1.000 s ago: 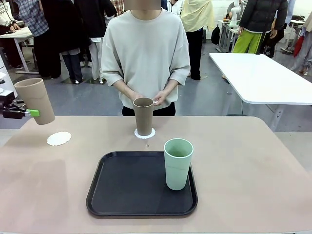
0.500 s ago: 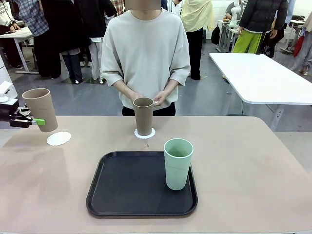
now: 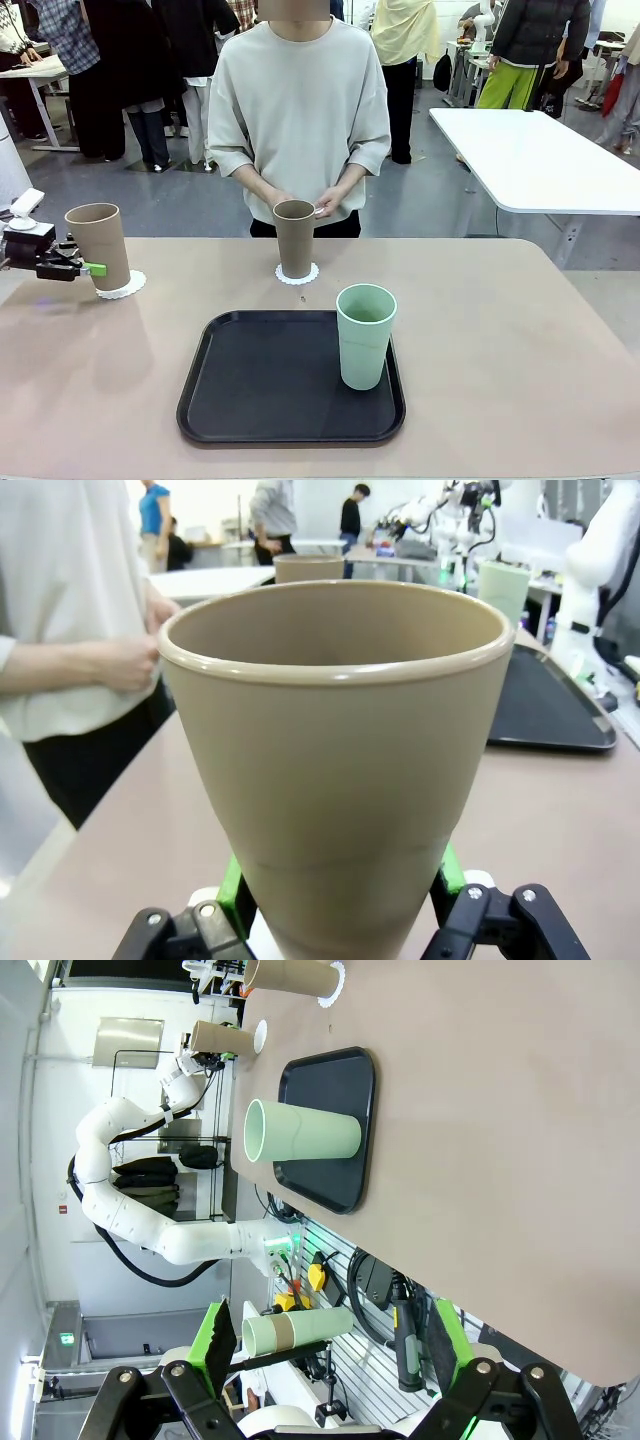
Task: Place coasters on the table and set cups on them.
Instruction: Take one Reusable plastic cup from the Flat Tray and place it on a coaster set by the human.
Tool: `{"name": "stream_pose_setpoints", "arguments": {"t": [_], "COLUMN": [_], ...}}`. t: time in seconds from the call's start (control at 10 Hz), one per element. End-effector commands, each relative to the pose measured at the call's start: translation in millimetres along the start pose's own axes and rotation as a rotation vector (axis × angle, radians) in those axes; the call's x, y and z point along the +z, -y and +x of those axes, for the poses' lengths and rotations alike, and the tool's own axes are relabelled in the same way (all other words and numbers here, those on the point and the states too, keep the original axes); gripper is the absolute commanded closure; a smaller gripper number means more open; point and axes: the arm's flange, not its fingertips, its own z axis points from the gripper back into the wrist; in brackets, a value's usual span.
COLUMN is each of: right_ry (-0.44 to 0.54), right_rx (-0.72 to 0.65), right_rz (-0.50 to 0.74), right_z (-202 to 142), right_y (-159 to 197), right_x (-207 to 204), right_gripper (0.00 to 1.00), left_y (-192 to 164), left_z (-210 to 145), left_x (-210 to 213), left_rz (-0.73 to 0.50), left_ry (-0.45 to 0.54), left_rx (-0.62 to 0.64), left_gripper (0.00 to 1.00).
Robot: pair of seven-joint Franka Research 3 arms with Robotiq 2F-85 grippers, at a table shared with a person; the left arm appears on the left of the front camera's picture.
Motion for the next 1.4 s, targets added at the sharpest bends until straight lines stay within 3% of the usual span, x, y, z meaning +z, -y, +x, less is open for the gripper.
{"name": "stream_pose_setpoints", "arguments": {"t": [0.0,0.6,1.3], "right_ry": [0.0,0.0,0.0], "right_rx": [0.003,0.003,0.003], "right_rz": [0.004,0.004,0.004], "right_z": [0,0,0], "right_y": [0,0,0], "right_x": [0,0,0], "right_gripper": [0.0,0.0,0.0], "left_y": [-6,-32,-21], "left_z": [-1,-15,-16], "left_x": [-5,-6,13], "left_rz": [0.025,0.046,0.017], "left_ry": [-0.017,0.027,0.056], "left_rx": [0.011,0.067,0.078], "left_gripper": [0.18,0.18,0.18]}}
